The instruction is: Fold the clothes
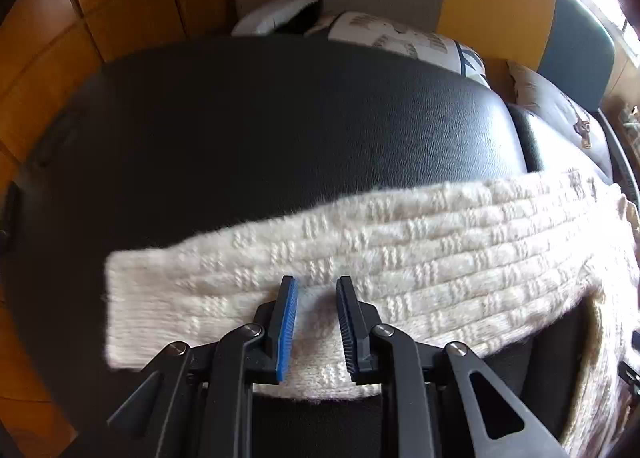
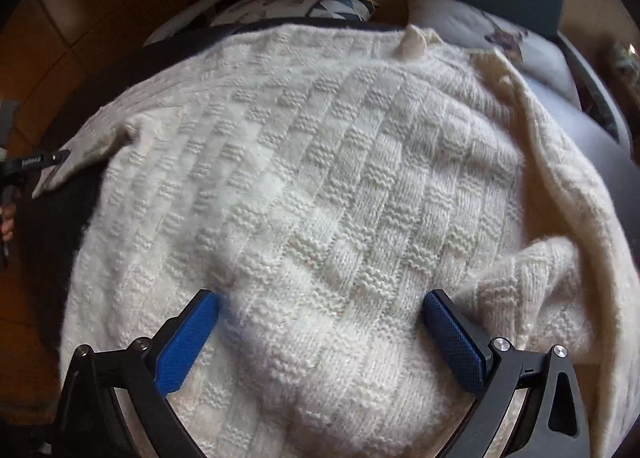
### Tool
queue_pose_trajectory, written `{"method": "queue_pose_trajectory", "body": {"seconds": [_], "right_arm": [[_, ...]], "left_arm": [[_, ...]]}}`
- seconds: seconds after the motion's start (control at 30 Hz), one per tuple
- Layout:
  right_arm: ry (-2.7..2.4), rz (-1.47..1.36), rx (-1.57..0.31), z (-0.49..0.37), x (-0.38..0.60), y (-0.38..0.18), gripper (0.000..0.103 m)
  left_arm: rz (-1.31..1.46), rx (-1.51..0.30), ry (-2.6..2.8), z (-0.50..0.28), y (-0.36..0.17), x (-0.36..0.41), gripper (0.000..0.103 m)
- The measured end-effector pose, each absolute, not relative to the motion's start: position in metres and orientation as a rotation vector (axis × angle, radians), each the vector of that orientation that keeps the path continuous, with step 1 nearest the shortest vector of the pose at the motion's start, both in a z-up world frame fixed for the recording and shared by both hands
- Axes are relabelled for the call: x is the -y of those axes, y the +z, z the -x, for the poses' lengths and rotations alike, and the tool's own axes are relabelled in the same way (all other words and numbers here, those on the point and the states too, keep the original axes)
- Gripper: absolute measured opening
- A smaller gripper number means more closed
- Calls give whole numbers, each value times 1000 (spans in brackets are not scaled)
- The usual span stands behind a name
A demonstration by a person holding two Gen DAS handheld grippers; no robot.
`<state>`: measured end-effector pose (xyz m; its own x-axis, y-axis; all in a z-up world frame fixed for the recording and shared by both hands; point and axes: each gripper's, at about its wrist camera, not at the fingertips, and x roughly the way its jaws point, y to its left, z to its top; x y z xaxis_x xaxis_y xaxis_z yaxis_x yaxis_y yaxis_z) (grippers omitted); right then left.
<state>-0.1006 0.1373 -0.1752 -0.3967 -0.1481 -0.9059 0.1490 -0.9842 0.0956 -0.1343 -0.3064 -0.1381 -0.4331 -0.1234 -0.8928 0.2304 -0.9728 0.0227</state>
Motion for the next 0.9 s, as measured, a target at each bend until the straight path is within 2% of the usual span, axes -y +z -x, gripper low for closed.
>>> {"method": "queue_pose_trajectory", "body": {"seconds": [0.13,0.27,0.33,0.5,0.7,0.73,0.77,0.8,0.83,0.87,0.9], "right_arm": [[-2632,-1384,76,84,-172,-129,103],[-2844,-1406,-97,57,-217,-104,103],[-2940,-1416,-184,43,-240,-92,103],[-2935,-1556,-162,-3,-283,-105,101],[-2924,-1694,-166,-36,-321,-134,91],[-2931,-1704,-171,-40,-325,-137,87],[-2944,-1730,-170,-44,-331,-140,69],[-2954,-1763,-166,-46,-338,-144,36],[-2949,-1831,-136,-46,-348,-150,17],[-2953,-1863,-90,-46,-357,-153,7],[-2968,-1838,-46,-47,-363,-151,7]], "left_arm": [[-1507,-228,-2637,138,-104,265,21],[-1535,-213,-2840,150,-87,192,21],[-1593,-174,-2937,167,-95,126,21],[-1772,-71,-3041,162,-112,27,21],[-1930,48,-3020,115,-143,-37,21],[-1933,66,-3015,112,-146,-41,21],[-1937,83,-3009,109,-149,-45,21],[-1940,100,-3004,106,-152,-48,21],[-1943,117,-2999,103,-155,-52,21],[-1945,130,-2994,103,-154,-54,21],[-1957,123,-2987,107,-156,-55,21]]}}
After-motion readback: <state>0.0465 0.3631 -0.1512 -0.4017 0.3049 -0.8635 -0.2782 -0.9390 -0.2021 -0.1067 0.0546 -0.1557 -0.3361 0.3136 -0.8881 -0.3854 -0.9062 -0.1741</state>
